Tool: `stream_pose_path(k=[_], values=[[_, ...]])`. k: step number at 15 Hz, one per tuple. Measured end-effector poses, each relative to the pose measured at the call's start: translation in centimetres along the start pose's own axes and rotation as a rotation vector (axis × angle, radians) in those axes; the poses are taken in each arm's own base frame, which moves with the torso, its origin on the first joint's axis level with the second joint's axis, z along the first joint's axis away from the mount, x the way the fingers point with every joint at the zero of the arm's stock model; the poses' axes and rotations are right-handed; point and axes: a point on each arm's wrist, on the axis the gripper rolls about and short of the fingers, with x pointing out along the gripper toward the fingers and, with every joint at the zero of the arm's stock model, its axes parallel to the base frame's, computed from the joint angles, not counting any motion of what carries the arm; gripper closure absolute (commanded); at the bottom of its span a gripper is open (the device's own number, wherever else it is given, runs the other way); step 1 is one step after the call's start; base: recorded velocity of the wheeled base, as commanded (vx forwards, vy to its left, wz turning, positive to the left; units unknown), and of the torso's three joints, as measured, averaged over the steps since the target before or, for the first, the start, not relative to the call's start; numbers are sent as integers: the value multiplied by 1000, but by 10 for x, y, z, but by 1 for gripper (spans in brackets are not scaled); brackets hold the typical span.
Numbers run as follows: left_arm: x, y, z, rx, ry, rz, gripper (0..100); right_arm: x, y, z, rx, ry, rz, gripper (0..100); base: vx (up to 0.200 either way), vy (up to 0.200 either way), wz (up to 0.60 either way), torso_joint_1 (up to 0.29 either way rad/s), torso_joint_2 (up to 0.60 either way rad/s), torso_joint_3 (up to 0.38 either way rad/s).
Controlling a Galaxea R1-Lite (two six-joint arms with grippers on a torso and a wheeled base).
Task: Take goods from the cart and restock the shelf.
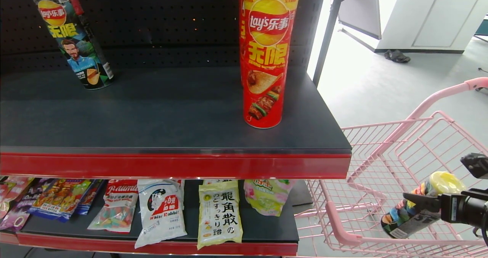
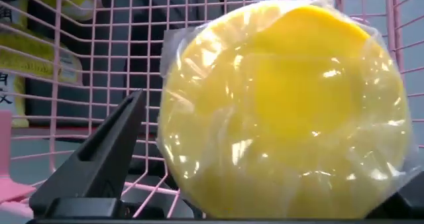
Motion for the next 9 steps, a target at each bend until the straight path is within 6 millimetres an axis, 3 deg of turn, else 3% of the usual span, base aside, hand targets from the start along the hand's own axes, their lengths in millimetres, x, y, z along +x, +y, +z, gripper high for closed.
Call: stream_pose_path(k=[6,7,9], values=[[0,0,0,0,0,0,0,6,-8,5,5,0,-41,0,0,0,0,0,0,0],[0,0,0,0,0,0,0,6,-8,4,7,3,-42,100,0,0,0,0,0,0],[0,0,0,0,0,0,0,7,-8,4,10,6,-42,100,0,0,0,0,0,0]])
